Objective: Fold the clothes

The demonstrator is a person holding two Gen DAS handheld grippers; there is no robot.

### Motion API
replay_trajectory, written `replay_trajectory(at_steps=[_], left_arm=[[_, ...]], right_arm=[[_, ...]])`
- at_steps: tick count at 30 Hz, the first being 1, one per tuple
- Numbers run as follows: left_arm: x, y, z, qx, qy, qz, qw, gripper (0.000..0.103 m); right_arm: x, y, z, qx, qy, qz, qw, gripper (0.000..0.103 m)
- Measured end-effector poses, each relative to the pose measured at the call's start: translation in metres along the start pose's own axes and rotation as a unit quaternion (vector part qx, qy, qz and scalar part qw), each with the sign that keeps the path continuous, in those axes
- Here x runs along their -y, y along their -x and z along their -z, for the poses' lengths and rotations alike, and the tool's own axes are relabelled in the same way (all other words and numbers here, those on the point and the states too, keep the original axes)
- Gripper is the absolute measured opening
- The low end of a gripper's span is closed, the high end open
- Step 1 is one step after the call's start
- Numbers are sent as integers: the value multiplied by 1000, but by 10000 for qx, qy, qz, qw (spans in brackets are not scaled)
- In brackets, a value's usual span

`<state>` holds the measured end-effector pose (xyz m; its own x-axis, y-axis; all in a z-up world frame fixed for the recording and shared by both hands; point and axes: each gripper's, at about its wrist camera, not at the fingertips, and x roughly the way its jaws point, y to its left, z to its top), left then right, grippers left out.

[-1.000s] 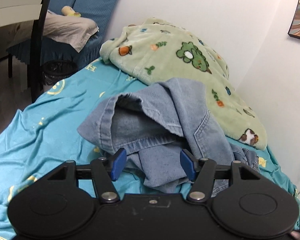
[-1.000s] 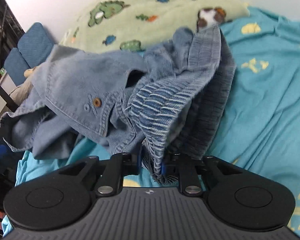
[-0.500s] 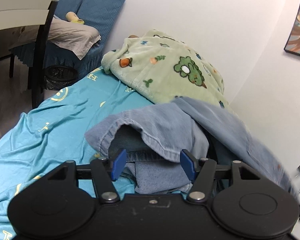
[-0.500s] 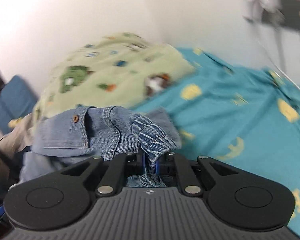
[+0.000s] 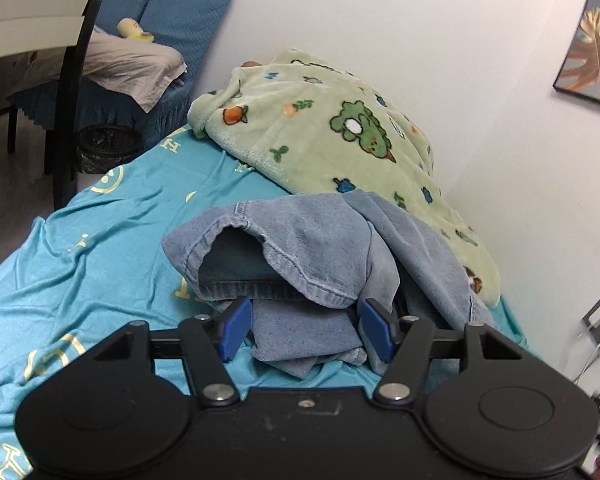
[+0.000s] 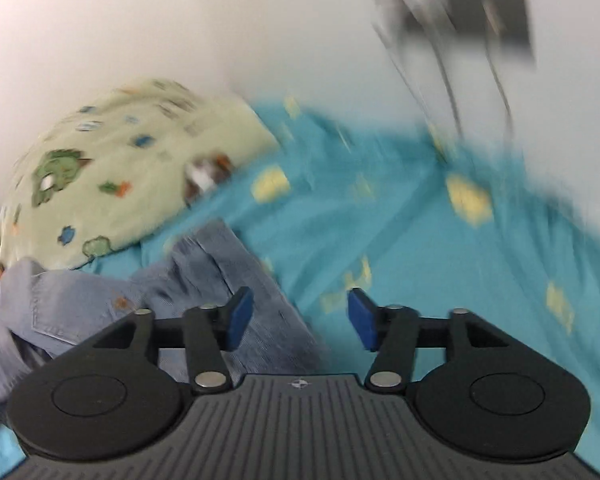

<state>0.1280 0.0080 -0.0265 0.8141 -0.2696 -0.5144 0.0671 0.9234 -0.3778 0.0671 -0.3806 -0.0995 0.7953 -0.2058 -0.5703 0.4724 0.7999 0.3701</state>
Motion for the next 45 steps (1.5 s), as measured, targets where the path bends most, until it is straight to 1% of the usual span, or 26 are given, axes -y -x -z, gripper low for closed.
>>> replay_trajectory(at_steps=[2,4,5,7,10,11,13,15,16,17,18,19,20,21,22,25,27,29,34,36,38,40,43,45], left_arm=[[5,-2,3,-16,-158,-108,9998,59],[7,-6,4,-49,-240,-202,9995,59],[7,-9,5,-74,-249,-232,9994,59],[8,-14,6,-113,-307,-308,9990,60],[9,-23,8,-148,-504,-527,9972,60],[10,-26,9,-161,-574,-582,9965,61],[10,-32,11,-206,-646,-666,9955,61],[8,-38,11,-271,-692,-656,9951,61],[8,-41,12,-288,-717,-659,9948,62],[8,-44,12,-303,-743,-671,9945,62],[7,-46,12,-317,-768,-677,9942,62],[7,-48,13,-326,-784,-678,9941,62],[6,-49,13,-328,-780,-672,9941,62],[6,-49,12,-322,-753,-664,9944,62],[5,-49,12,-308,-706,-652,9949,62],[1,-43,8,-222,-450,-496,9975,62],[-1,-37,6,-146,-262,-374,9988,62],[-1,-29,3,-41,-126,-275,9995,62],[3,-8,-4,237,54,-15,9997,62],[5,0,-5,340,41,103,9994,62],[8,8,-4,442,-31,189,9988,62],[10,14,-3,486,-91,253,9985,62],[14,19,1,432,-198,422,9980,62],[19,21,6,363,-338,518,9974,62]], right_arm=[[-25,4,5,342,641,-299,9969,61],[-50,8,11,666,1273,-607,9878,61],[-64,2,15,621,1535,-910,9820,61],[-94,-13,24,545,2076,-1506,9650,61],[-131,-40,43,713,2869,-1921,9358,63],[-139,-51,47,702,3009,-1887,9322,63],[-147,-65,49,653,3044,-1935,9304,63],[-152,-76,51,620,3047,-2013,9289,63],[-156,-78,53,628,3126,-1962,9273,61],[-158,-79,56,666,3225,-1890,9251,59],[-159,-81,58,703,3320,-1817,9230,49],[-163,-78,56,726,3370,-1726,9227,35],[-164,-79,54,737,3363,-1661,9241,26],[-165,-75,52,742,3367,-1671,9237,8],[-166,-70,49,747,3370,-1682,9233,0],[-173,-52,41,890,3378,-1770,9201,0],[-172,-29,34,1012,3313,-1901,9186,0],[-169,-3,31,1137,3392,-1979,9126,0],[-148,56,38,899,3524,-2229,9044,0],[-141,71,56,574,3575,-2324,9027,0],[-136,79,82,94,3647,-2421,8990,0],[-137,81,114,-568,3898,-2517,8840,0],[-149,69,157,-1525,4517,-2409,8454,0],[-155,57,166,-1962,4532,-2395,8359,1]])
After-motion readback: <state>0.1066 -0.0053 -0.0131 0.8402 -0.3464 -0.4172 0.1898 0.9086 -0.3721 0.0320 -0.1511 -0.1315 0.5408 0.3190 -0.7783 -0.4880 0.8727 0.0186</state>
